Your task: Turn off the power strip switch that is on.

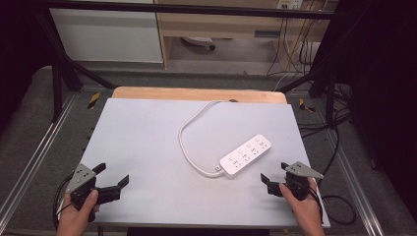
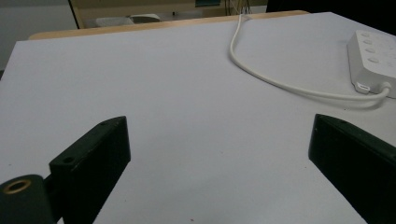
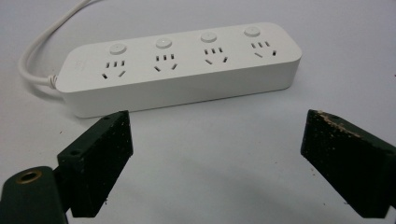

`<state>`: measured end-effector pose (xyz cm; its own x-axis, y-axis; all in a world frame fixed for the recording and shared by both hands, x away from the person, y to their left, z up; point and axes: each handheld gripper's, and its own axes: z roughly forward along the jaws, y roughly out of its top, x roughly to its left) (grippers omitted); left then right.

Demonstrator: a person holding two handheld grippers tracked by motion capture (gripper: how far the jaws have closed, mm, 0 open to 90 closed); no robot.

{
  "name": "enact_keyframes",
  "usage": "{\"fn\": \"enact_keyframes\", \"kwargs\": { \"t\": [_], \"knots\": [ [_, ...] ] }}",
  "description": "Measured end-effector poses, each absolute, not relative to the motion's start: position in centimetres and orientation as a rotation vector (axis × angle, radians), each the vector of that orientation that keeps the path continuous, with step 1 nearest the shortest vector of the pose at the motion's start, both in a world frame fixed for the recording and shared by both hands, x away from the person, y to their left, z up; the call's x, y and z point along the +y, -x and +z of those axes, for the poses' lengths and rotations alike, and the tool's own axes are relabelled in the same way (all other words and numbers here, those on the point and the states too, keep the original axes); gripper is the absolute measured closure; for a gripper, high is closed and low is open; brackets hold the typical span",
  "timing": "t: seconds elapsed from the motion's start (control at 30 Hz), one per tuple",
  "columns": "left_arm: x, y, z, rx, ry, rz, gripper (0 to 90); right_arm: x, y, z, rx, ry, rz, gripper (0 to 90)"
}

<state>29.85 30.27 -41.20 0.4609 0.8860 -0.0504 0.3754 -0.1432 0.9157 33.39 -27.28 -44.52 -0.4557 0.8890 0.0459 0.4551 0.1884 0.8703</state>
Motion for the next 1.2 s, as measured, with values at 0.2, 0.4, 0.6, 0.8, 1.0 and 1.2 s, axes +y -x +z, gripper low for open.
{"fn": "enact_keyframes", "kwargs": {
  "t": [0.2,0.4,0.6,0.8,1.0,1.2],
  "knots": [
    [30.1,-29.9,-41.3,1.084,-1.736,0.648,5.4,-27.2,-33.4,-44.4,2.002,-1.253,1.189,7.1],
    [30.1,-29.9,-41.4,1.089,-1.745,0.648,5.4,-27.0,-33.4,-44.0,2.016,-1.271,1.176,6.8],
    [30.2,-30.0,-41.5,1.098,-1.745,0.65,5.4,-26.6,-33.1,-42.4,2.036,-1.255,1.194,5.4],
    [30.2,-30.1,-41.6,1.102,-1.751,0.643,5.4,-26.2,-33.3,-40.6,2.022,-1.252,1.185,10.5],
    [30.2,-30.0,-41.6,1.102,-1.743,0.636,5.5,-26.0,-34.3,-38.5,2.033,-1.263,1.252,7.6],
    [30.1,-29.9,-41.5,1.089,-1.745,0.637,5.2,-25.8,-35.2,-37.0,2.016,-1.235,1.229,3.7]
  ]
}}
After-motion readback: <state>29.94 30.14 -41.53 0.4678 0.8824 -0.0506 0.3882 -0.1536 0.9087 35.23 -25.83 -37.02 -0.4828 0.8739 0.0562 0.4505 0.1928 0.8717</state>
